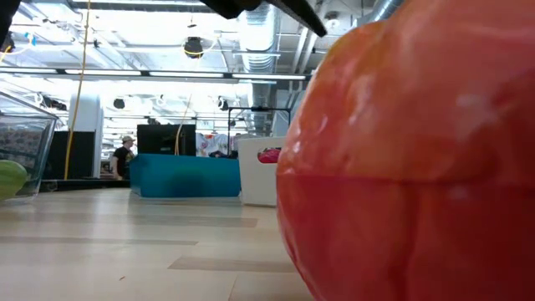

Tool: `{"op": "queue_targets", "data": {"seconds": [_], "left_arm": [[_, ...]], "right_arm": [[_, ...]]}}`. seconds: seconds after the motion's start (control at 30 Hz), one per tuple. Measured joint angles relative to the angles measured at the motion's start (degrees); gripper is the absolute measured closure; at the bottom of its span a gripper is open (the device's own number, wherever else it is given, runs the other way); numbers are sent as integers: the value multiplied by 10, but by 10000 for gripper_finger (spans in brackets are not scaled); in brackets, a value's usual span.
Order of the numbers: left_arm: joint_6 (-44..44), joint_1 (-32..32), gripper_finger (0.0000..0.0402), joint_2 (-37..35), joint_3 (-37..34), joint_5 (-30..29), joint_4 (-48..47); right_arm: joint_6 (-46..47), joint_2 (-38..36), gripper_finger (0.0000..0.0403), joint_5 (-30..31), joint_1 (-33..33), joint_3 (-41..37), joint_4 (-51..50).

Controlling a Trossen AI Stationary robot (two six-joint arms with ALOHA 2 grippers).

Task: Sort produce into baskets
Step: Put the orange tomato into the white bin

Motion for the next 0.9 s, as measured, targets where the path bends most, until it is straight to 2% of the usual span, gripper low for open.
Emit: {"op": "queue_targets", "data": {"seconds": [0.2,0.47,0.9], "left_arm": [[-58,-4,2,14,0,8,8],[-80,-4,2,24,0,63,13],[-115,-13,2,47,0,60,13]], "right_arm": [[0,0,138,0,0,0,0],[0,0,138,0,0,0,0],[0,0,138,0,0,0,0]]}}
